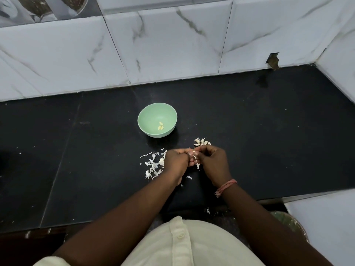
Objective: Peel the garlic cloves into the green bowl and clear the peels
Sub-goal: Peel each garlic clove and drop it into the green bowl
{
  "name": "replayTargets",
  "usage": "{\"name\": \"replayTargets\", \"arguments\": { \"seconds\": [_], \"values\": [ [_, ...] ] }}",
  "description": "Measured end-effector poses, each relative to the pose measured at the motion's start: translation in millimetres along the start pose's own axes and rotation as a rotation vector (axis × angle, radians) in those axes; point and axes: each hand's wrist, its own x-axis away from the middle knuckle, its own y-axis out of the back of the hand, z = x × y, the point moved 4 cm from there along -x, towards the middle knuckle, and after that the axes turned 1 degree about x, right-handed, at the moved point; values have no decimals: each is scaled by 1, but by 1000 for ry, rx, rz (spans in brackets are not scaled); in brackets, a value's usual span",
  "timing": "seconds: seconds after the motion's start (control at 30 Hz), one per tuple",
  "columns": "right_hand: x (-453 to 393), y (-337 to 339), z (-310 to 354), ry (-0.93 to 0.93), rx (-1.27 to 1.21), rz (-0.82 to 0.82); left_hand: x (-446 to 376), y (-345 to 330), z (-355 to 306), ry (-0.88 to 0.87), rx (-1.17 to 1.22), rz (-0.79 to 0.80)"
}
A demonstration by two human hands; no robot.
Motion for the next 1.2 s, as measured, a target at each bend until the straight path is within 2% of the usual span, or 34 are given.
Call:
{"name": "replayTargets", "arguments": {
  "seconds": [0.2,0.37,0.6,0.8,0.93,1.2],
  "values": [
    [3,-10,-4,0,-30,-25,3,7,1,66,165,-28],
    [5,-19,-4,32,65,-5,6,22,5,59,307,10],
    [8,-29,-3,129,242,12,14,33,5,19,300,33],
    [8,-33,6,31,13,77,12,44,3,50,365,87],
    [7,-33,5,-2,-19,89,11,43,2,20,316,84],
    [5,-33,12,149,216,-1,12,35,-5,-15,321,28]
  ]
}}
